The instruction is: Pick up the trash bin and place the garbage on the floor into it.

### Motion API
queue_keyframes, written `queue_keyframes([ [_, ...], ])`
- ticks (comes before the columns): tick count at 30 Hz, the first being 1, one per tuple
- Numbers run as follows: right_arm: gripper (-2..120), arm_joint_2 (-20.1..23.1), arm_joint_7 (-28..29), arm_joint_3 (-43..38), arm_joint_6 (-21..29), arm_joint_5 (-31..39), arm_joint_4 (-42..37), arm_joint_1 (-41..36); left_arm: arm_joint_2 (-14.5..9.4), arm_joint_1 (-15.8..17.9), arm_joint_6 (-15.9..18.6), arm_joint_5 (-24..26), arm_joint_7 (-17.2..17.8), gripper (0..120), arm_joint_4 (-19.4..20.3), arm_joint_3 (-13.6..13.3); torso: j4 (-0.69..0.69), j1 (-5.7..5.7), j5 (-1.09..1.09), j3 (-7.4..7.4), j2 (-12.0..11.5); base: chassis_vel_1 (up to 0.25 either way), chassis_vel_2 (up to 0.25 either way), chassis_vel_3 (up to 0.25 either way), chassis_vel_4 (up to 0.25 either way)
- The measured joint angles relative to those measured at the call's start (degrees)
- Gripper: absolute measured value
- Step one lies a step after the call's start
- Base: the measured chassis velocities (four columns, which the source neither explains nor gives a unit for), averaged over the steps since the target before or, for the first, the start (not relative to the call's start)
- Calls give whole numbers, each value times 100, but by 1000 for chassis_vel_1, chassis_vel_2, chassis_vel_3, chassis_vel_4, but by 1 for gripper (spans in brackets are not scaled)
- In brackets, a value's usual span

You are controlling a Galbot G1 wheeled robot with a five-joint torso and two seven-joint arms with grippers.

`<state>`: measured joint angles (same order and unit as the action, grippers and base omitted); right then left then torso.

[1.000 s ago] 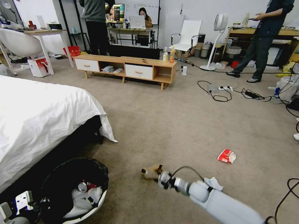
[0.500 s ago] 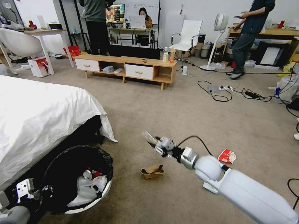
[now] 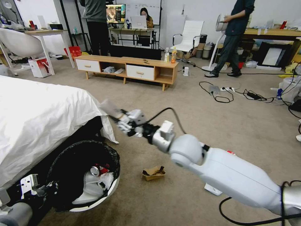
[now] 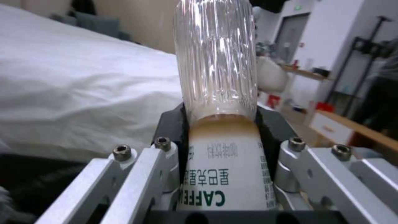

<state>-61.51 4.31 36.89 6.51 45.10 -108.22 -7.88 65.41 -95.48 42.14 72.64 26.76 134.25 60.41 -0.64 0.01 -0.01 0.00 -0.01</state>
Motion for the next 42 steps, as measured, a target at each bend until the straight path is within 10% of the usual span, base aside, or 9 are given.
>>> queue_keyframes([
  [17, 29, -1046, 611, 1011, 385, 926, 120, 347, -86, 42, 0, 165, 52, 1, 27, -6, 0, 0, 0, 0, 0, 0, 0, 0, 0],
  [42, 29, -1095, 678, 1304, 295, 426, 555, -300, -28, -3, 0, 142, 48, 1, 61, -18, 0, 0, 1, 0, 0, 0, 0, 0, 0],
])
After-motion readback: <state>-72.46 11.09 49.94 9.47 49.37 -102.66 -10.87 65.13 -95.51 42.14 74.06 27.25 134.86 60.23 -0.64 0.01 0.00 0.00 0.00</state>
